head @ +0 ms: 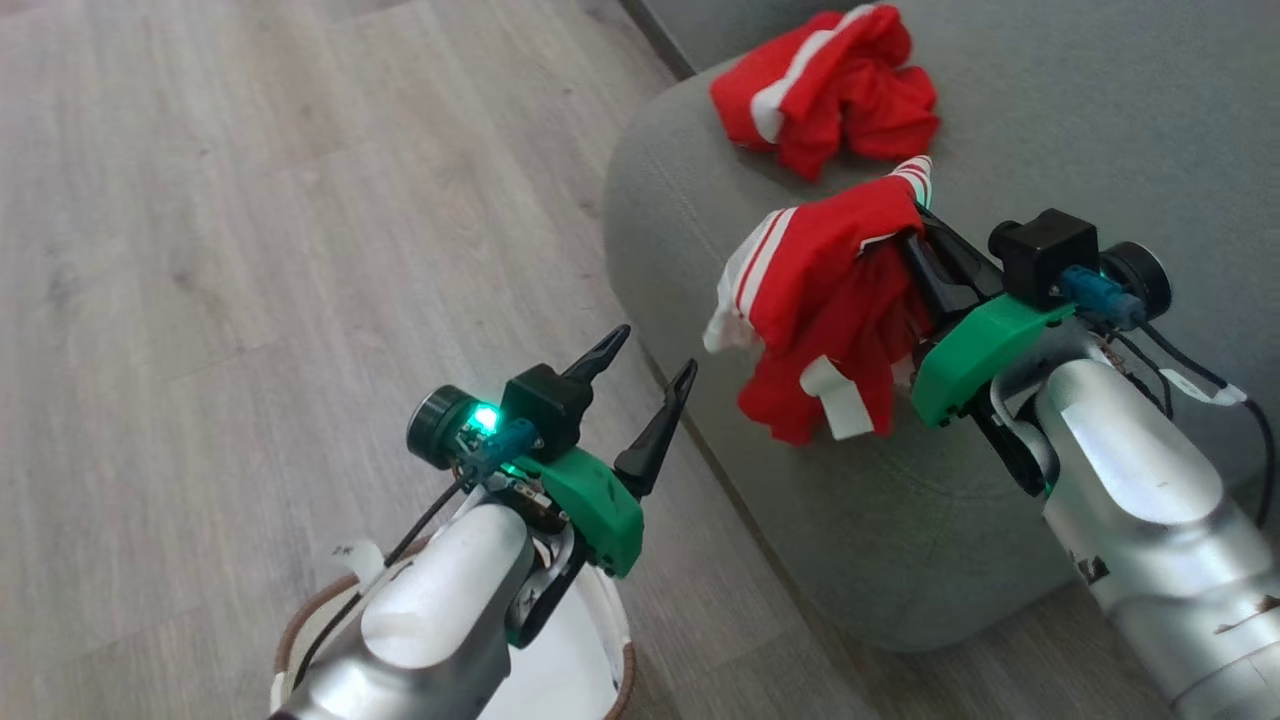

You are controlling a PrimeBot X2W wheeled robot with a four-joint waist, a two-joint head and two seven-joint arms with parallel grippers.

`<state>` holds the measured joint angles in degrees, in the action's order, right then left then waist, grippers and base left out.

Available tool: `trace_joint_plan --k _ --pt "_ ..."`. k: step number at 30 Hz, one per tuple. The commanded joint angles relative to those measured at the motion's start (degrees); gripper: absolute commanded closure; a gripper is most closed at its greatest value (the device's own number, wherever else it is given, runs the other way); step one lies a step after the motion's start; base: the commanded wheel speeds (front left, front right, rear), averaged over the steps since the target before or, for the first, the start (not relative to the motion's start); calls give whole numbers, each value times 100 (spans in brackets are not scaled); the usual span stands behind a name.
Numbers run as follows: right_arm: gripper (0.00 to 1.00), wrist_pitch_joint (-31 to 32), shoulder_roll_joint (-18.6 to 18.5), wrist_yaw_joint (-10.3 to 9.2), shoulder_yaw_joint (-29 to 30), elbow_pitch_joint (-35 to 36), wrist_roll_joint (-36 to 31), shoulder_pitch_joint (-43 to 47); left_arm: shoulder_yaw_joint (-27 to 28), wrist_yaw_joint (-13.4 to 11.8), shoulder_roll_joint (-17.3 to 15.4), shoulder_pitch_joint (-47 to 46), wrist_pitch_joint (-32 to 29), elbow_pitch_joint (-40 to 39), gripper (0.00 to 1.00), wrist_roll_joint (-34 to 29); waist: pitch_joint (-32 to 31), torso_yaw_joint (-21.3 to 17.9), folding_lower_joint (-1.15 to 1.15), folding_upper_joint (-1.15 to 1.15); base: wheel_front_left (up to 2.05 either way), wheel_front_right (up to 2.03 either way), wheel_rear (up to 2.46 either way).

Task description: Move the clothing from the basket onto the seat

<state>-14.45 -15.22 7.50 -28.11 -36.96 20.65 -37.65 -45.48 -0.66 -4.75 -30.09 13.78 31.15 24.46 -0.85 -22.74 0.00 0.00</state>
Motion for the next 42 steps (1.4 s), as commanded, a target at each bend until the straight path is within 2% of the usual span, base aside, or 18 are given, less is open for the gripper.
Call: trace_joint_plan --k 1,6,11,15,20,26,30,37,40,42 --pt "100 -55 7 -1 -17 197 -4 -286 194 -3 -50 -227 89 -125 0 4 81 -140 0 0 0 0 0" --pt "100 -55 -39 -1 -4 114 27 -343 160 4 -8 -262 104 -100 0 -31 158 -183 0 0 0 0 0" --pt "100 -10 -166 -1 8 -62 96 -533 110 36 22 -268 112 -94 0 -56 291 -11 0 0 0 0 0" --pt "100 50 -384 -1 63 -212 149 -912 96 21 8 -312 115 -97 0 -96 448 210 0 0 0 0 0" --pt "100 168 -792 -1 263 -340 227 -1707 120 -38 -73 -517 117 -321 0 -212 960 550 0 0 0 0 0" --pt "100 319 -1521 -1 944 -818 -20 -3155 127 -102 -268 -912 2 -798 0 -401 1879 1076 0 0 0 0 0" --pt "100 357 -1791 -1 1354 -1229 -321 -3878 151 -159 -390 -1114 -104 -1109 0 -494 2387 1368 0 0 0 0 0" --pt "100 186 -2040 -1 2069 -2047 -1115 -4280 126 -194 -498 -1327 -243 -1440 0 -601 2969 1798 0 0 0 0 0" --pt "100 80 -2002 -1 2487 -2478 -1488 -4166 101 -201 -524 -1409 -285 -1529 0 -642 3192 1985 0 0 0 0 0" --pt "100 7 -1852 -1 2866 -2853 -1774 -3927 90 -217 -529 -1481 -286 -1572 0 -672 3358 2111 0 0 0 0 0"
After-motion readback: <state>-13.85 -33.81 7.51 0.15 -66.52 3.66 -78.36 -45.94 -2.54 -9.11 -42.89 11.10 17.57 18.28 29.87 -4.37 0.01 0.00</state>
